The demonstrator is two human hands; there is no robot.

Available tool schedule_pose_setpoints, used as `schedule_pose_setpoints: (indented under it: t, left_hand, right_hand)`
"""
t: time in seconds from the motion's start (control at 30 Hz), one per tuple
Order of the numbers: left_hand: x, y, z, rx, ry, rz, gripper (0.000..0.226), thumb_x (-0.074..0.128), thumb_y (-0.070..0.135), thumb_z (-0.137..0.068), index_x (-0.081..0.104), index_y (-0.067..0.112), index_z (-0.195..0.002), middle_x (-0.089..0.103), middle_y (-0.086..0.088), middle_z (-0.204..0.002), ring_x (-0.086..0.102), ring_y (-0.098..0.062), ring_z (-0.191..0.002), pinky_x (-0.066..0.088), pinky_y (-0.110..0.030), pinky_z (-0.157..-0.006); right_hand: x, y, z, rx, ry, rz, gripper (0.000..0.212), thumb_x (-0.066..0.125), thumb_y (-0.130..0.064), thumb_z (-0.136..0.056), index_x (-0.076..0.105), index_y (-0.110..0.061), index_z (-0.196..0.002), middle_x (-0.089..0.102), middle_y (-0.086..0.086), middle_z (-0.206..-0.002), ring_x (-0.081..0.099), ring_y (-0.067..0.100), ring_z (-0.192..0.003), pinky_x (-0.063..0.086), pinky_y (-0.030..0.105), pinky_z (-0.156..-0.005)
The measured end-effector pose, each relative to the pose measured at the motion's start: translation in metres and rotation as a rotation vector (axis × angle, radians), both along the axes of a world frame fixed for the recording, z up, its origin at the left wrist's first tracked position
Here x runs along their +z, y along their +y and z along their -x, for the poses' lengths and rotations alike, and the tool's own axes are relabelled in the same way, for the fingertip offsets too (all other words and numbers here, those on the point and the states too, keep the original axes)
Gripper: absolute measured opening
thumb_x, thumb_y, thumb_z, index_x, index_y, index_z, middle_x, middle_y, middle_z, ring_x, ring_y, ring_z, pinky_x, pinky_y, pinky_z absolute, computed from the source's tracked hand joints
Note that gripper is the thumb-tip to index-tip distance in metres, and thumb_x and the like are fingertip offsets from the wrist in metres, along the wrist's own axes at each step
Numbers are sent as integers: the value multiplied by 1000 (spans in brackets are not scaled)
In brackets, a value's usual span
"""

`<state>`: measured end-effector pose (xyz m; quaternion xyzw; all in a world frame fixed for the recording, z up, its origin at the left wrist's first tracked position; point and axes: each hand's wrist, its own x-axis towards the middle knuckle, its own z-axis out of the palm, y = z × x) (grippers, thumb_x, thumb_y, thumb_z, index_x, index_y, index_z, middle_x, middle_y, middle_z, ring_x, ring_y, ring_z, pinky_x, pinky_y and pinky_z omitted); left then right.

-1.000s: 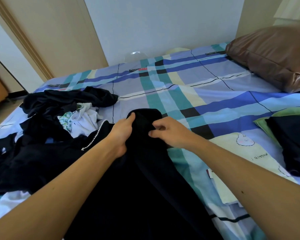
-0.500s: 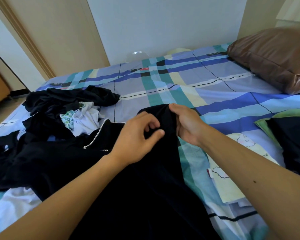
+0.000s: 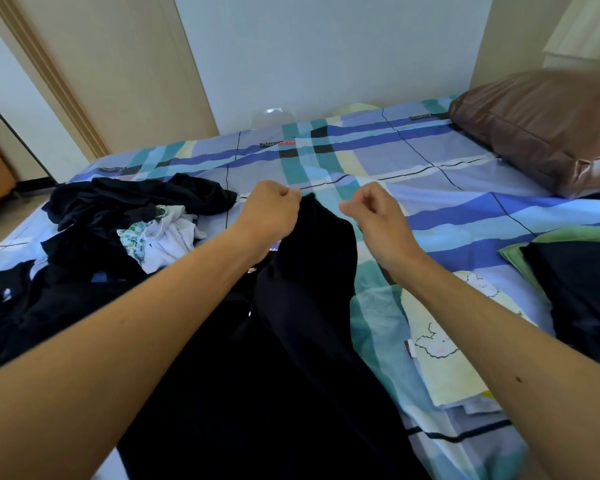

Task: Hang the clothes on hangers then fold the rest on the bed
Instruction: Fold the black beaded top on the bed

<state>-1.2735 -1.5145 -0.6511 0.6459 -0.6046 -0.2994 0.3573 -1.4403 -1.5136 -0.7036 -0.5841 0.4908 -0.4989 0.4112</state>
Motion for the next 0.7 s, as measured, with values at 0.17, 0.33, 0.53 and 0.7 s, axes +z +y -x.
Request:
schedule_pose_setpoints:
  t: [0.17,0.33,0.53,0.7]
  left_hand:
    - [22,-14,19,27,320,-267,22,48,15,-106,64,0,-111,71,-14,-103,67,-20,-81,58,-30,-67]
    - [35,-12,17,24,523,-450,28,37,11,-106,62,1,-114,67,-13,-102,66,-21,-78,59,-31,-62]
    - [38,-8,4,-27,582,-521,35,41,28,-108,63,2,-99,68,-13,-87,67,-22,-73,60,-31,-64]
    - [33,3,3,-309,526,-569,54,60,58,-89,69,5,-96,73,-10,-96,71,-21,-90,60,-32,-86]
  right_hand:
    - [5,14,-6,184,101,49,31,80,-41,-81,61,-17,-76,59,-5,-70,55,12,-65,48,29,-68]
    - [10,16,-2,222,56,230,13,75,-19,-91,70,-21,-79,63,2,-77,56,13,-72,48,28,-73]
    - [2,15,-3,154,460,385,17,62,-39,-91,64,-30,-106,51,-5,-103,60,15,-91,47,27,-74]
    - [0,18,-18,37,364,235,29,65,-40,-81,61,-23,-104,67,-9,-94,66,10,-82,57,38,-76]
